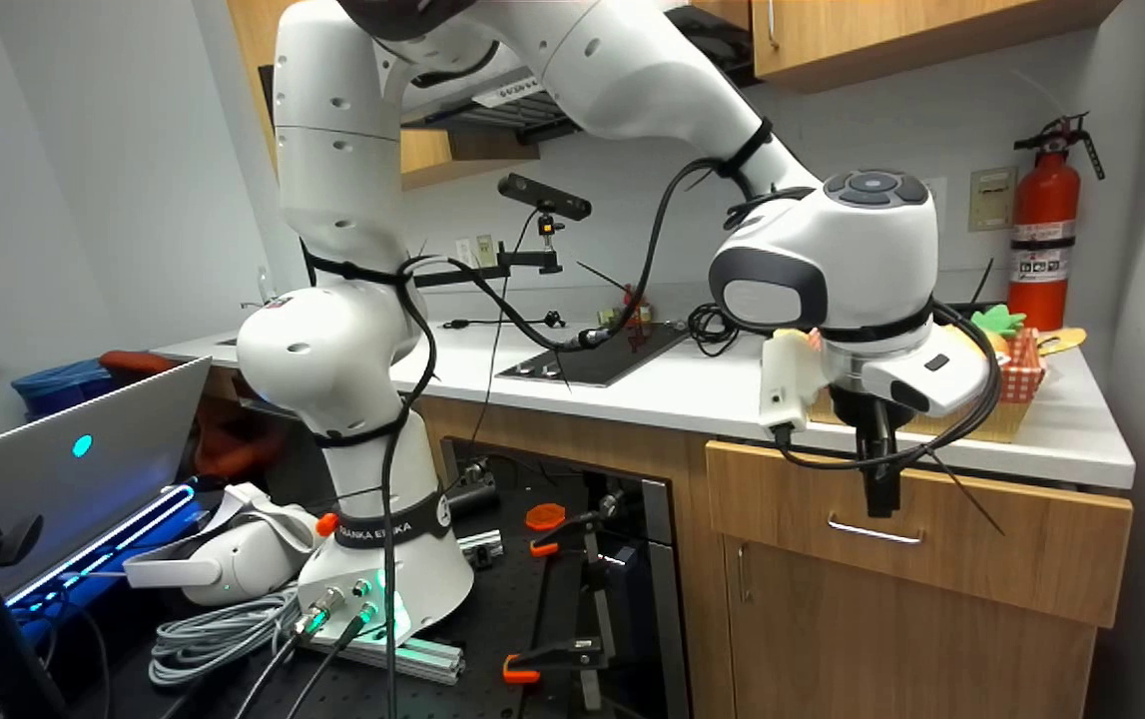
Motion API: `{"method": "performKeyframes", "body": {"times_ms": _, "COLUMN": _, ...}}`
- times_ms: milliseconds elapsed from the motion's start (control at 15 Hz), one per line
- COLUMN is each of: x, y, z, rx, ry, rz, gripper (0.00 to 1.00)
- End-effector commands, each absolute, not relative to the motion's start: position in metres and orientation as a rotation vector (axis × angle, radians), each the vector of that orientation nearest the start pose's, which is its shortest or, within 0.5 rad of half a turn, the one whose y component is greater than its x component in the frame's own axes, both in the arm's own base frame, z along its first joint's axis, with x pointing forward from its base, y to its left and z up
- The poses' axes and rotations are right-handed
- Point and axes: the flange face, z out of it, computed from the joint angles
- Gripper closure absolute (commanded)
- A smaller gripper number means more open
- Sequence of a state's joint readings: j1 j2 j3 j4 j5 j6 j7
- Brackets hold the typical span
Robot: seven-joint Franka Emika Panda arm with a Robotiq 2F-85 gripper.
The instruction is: Fully open the top right drawer of the cabinet
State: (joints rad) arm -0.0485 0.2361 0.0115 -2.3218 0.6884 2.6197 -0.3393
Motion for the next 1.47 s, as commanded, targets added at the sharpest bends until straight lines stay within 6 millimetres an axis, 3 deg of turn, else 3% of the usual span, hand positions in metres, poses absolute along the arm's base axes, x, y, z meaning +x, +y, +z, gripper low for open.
{"method": "performKeyframes", "body": {"times_ms": 0, "x": 0.537, "y": -0.032, "z": 0.216, "rx": -2.763, "ry": 0.394, "rz": -0.169, "gripper": 0.0}}
{"method": "performKeyframes", "body": {"times_ms": 467, "x": 0.541, "y": -0.034, "z": 0.183, "rx": -2.767, "ry": 0.409, "rz": -0.128, "gripper": 0.0}}
{"method": "performKeyframes", "body": {"times_ms": 1400, "x": 0.553, "y": -0.03, "z": 0.138, "rx": -2.697, "ry": 0.419, "rz": -0.201, "gripper": 0.0}}
